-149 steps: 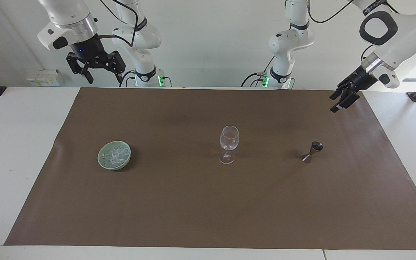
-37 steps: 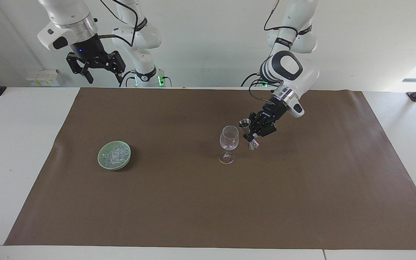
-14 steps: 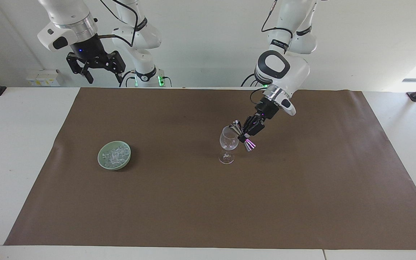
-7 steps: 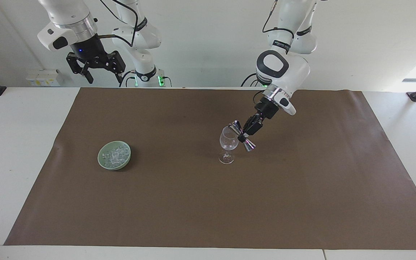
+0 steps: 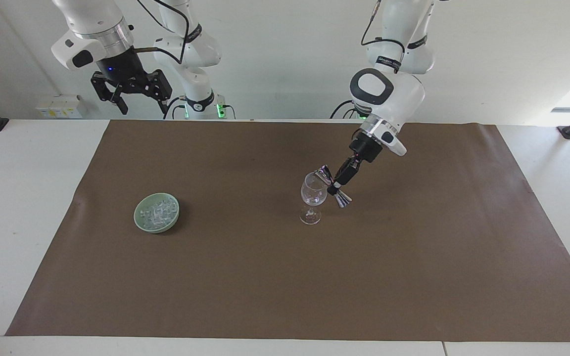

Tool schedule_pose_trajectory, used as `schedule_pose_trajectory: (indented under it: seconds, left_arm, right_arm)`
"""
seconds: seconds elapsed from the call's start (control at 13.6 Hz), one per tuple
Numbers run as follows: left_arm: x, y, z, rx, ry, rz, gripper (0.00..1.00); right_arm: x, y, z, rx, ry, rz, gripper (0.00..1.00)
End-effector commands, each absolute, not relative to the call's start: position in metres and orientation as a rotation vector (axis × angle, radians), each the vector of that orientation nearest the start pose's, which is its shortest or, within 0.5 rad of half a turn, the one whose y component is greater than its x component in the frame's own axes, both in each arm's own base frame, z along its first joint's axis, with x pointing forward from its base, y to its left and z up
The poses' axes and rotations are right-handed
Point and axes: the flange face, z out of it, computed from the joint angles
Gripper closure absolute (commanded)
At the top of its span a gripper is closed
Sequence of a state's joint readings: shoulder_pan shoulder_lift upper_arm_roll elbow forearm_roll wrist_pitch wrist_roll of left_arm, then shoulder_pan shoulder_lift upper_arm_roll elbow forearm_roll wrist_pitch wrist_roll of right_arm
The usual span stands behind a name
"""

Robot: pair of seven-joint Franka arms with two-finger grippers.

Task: Pour wine and add ice with both arms
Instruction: 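Tilt the jigger over the wine glass with the left gripper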

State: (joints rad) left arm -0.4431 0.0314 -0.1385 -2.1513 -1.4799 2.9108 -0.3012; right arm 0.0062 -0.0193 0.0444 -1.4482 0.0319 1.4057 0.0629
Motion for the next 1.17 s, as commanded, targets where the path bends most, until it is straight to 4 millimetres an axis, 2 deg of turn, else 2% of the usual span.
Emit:
schedule_pose_trajectory:
  seconds: [0.0,1.1]
  left_arm:
    - [0.501,-0.264,0.431,1.903,1.095,0.245,1.0]
    - [0.501,-0.269,0.44,2.023,0.963,0.438,1.0]
  right_arm:
    - [0.525,0.029,0.677,-3.106,0.001,0.031,0.0]
    - [0.525,0.029,0.677,-3.106,0.001,0.031,0.0]
